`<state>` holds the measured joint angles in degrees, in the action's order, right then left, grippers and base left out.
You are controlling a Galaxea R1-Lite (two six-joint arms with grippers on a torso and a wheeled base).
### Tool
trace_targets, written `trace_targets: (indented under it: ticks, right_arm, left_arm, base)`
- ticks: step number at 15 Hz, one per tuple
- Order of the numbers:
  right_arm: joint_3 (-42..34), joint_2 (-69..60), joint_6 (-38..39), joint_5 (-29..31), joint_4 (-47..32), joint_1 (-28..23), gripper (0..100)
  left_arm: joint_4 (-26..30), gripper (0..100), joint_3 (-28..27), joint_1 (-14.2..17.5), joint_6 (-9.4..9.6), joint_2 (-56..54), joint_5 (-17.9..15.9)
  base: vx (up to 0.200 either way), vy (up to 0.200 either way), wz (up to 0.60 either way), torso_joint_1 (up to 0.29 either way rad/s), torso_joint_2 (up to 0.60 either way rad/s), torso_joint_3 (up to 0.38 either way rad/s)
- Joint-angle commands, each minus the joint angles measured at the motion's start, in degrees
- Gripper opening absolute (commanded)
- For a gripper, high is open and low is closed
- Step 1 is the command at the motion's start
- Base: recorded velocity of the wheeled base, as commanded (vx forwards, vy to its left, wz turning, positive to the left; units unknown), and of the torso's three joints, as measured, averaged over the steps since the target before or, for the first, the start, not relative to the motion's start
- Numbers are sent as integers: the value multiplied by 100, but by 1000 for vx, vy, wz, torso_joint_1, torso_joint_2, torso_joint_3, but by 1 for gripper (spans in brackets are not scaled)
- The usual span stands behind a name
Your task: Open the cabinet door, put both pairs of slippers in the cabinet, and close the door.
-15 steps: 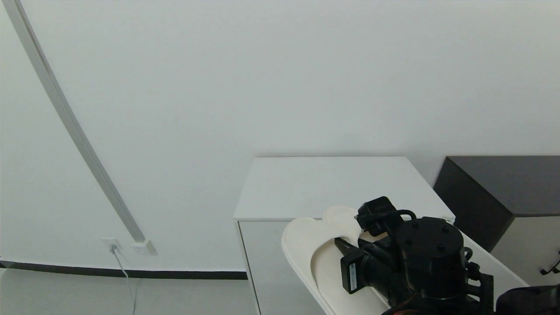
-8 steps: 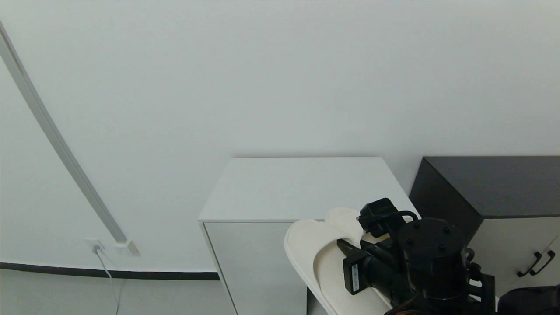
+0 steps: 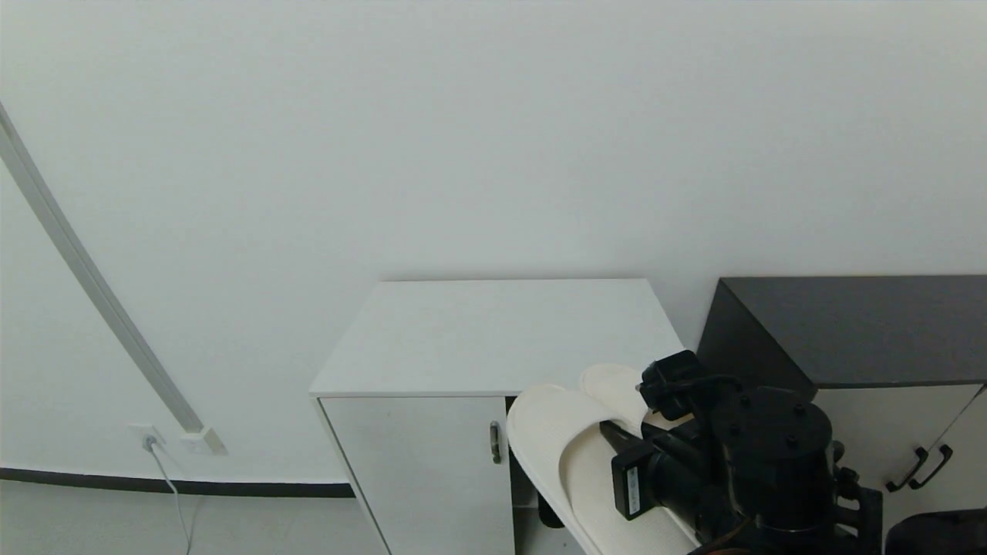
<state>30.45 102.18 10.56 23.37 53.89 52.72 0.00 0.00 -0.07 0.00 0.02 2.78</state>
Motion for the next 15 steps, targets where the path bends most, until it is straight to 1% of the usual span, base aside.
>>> trace_targets:
  ticks: [1, 12, 15]
  right_arm:
    - [-4, 21, -1, -8, 7, 19, 0]
    - [-48, 30, -1, -34, 7, 36, 0]
    - [-75, 30, -1, -43, 86, 45, 0]
  left_arm:
    - [0, 0, 0, -1, 0, -2, 3]
    - [0, 0, 0, -1, 9, -2, 3]
    - [0, 0, 0, -1, 9, -2, 3]
  base:
    - [0, 0, 0, 0, 0, 0]
    - [0, 0, 0, -5, 6, 6]
    - [0, 0, 0, -145, 323, 173]
